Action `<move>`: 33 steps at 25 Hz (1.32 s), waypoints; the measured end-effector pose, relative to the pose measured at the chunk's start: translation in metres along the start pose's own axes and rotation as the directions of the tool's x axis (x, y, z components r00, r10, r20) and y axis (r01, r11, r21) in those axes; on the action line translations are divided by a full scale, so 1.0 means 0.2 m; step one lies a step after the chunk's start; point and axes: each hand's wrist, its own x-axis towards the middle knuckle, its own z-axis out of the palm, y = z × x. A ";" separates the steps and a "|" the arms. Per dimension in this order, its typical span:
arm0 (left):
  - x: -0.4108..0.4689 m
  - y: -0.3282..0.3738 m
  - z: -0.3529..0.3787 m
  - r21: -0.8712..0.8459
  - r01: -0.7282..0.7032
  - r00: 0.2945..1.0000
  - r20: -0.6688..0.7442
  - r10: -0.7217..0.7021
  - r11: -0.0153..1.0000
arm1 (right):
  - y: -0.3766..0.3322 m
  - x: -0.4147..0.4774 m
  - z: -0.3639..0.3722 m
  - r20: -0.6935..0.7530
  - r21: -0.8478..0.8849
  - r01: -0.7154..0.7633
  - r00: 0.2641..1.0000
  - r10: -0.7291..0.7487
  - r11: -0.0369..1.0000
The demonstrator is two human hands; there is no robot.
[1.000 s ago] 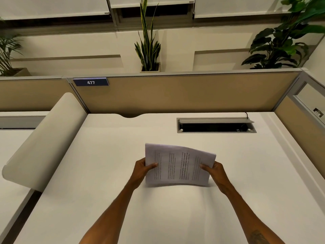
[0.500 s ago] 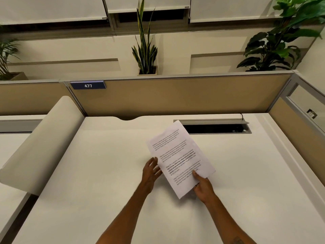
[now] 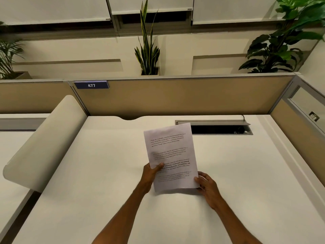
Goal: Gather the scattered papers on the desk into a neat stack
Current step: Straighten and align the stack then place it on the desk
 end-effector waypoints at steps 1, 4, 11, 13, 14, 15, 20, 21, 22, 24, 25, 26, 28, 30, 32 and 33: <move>0.00 0.00 -0.01 0.014 -0.006 1.000 0.012 0.006 1.000 | -0.05 0.01 -0.01 0.015 -0.099 0.039 0.999 -0.038 0.994; -0.02 0.00 -0.02 0.093 -0.033 0.998 0.063 0.028 0.995 | -0.16 0.03 0.05 0.089 -0.282 0.163 0.986 -0.143 0.945; -0.06 -0.03 -0.08 0.223 -0.160 0.987 0.070 0.148 0.962 | -0.12 0.02 0.15 0.074 -0.370 0.305 0.951 -0.300 0.878; -0.08 -0.07 -0.09 0.244 -0.147 0.988 0.071 0.134 0.959 | -0.05 0.02 0.14 0.042 -0.396 0.283 0.956 -0.291 0.874; -0.08 -0.08 -0.09 0.257 -0.142 0.989 0.074 0.127 0.956 | -0.03 0.02 0.14 0.032 -0.418 0.271 0.958 -0.284 0.867; -0.08 -0.10 -0.10 0.271 -0.138 0.990 0.079 0.121 0.953 | -0.01 0.02 0.13 0.024 -0.440 0.255 0.962 -0.272 0.861; -0.02 -0.09 -0.10 0.302 -0.076 0.997 0.050 0.063 0.950 | -0.01 0.06 0.16 0.005 -0.469 0.230 0.966 -0.258 0.853; 0.00 -0.08 -0.10 0.305 -0.063 0.997 0.052 0.049 0.950 | -0.02 0.07 0.16 0.007 -0.475 0.227 0.967 -0.255 0.850; 0.01 -0.07 -0.10 0.306 -0.050 0.998 0.055 0.034 0.951 | -0.02 0.08 0.17 0.007 -0.481 0.218 0.970 -0.245 0.849; 0.04 -0.06 -0.11 0.313 -0.008 0.999 0.045 -0.007 0.950 | -0.02 0.10 0.18 0.007 -0.487 0.184 0.978 -0.207 0.854; 0.06 -0.07 -0.12 0.326 0.019 0.999 0.034 -0.032 0.945 | -0.02 0.12 0.19 0.002 -0.490 0.161 0.983 -0.183 0.857; 0.07 -0.08 -0.13 0.347 0.047 0.998 0.023 -0.058 0.937 | -0.01 0.13 0.19 -0.008 -0.500 0.131 0.988 -0.155 0.856; 0.11 -0.11 -0.15 0.389 0.106 0.993 0.000 -0.115 0.915 | 0.01 0.16 0.21 -0.037 -0.523 0.052 0.996 -0.084 0.851; 0.13 -0.15 -0.15 0.426 0.159 0.987 -0.043 -0.155 0.891 | 0.04 0.18 0.23 -0.064 -0.512 -0.024 0.998 -0.010 0.859; 0.14 -0.16 -0.14 0.451 0.198 0.980 -0.122 -0.160 0.870 | 0.06 0.19 0.24 -0.097 -0.497 -0.077 0.995 0.032 0.864; 0.14 -0.17 -0.13 0.460 0.212 0.974 -0.170 -0.149 0.862 | 0.06 0.20 0.24 -0.120 -0.492 -0.096 0.992 0.042 0.866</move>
